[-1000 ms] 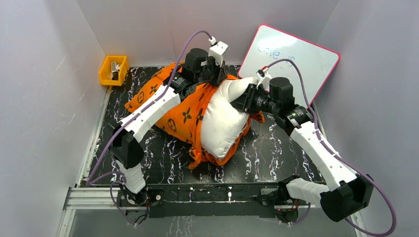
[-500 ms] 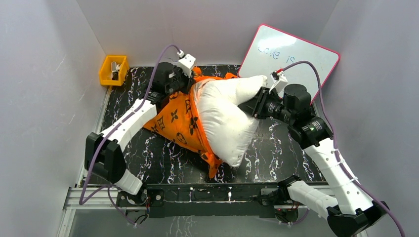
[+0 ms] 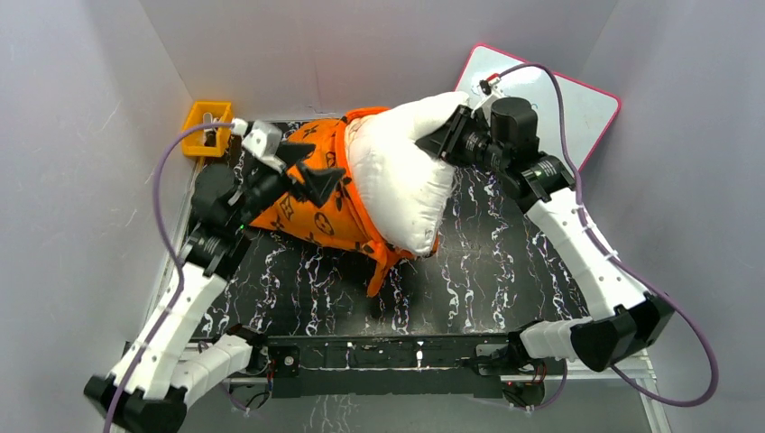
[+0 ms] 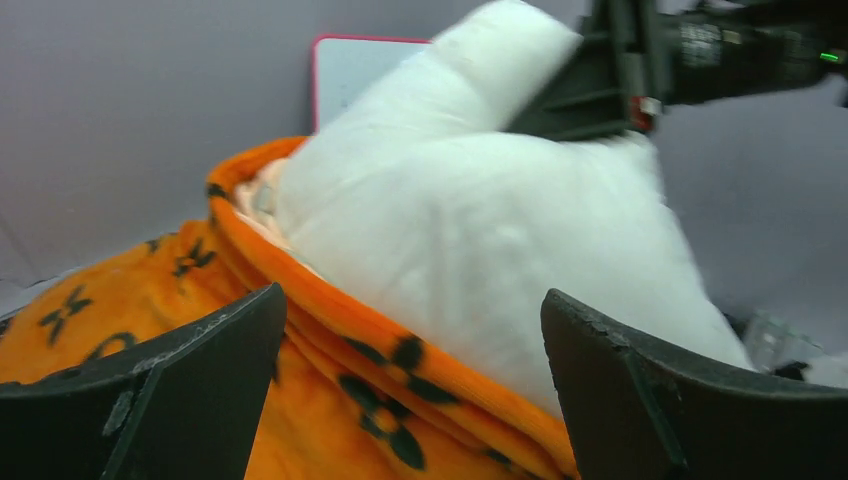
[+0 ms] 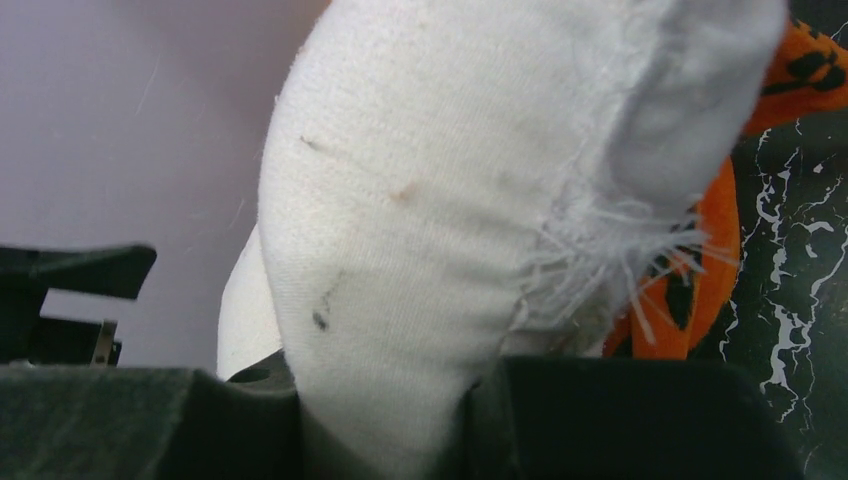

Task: Remove the pillowcase from the pillow
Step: Remove the pillow from the pillowcase.

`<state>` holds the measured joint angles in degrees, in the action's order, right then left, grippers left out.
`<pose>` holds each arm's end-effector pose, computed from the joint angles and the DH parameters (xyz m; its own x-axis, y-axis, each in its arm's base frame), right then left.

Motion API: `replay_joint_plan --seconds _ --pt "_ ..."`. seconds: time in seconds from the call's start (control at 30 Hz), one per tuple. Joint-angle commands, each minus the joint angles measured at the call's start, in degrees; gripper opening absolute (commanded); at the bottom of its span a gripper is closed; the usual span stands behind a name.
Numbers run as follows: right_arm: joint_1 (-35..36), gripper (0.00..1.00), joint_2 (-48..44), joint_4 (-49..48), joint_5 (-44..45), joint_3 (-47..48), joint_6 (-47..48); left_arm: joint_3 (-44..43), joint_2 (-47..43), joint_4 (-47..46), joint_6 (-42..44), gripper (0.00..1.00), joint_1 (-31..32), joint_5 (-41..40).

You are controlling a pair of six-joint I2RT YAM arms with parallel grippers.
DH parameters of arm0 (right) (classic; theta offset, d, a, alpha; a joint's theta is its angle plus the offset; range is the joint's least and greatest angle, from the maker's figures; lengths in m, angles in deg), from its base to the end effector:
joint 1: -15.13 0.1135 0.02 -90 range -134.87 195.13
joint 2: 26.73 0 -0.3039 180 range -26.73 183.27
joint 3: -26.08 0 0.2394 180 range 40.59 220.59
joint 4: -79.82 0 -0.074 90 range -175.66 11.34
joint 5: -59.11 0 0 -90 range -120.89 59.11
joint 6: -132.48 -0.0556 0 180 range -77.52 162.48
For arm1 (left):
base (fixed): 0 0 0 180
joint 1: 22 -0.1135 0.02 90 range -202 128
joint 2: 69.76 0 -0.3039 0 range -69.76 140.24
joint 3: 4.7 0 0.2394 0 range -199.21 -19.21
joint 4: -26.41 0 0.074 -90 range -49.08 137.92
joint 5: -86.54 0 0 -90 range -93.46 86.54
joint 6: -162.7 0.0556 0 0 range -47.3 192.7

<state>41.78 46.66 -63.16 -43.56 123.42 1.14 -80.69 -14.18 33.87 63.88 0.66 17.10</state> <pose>0.2420 0.1351 0.4729 -0.5669 0.4365 -0.6986 -0.3384 0.6497 0.6807 0.1728 -0.0933 0.4759 0.1006 -0.1976 -0.9751 0.7003 0.7103 -0.0717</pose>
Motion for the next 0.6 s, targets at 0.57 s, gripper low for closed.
replay_joint_plan --seconds 0.57 --pt "-0.66 0.0 3.82 -9.49 4.44 10.09 -6.93 20.99 1.1 -14.21 -16.36 0.97 13.53 3.99"
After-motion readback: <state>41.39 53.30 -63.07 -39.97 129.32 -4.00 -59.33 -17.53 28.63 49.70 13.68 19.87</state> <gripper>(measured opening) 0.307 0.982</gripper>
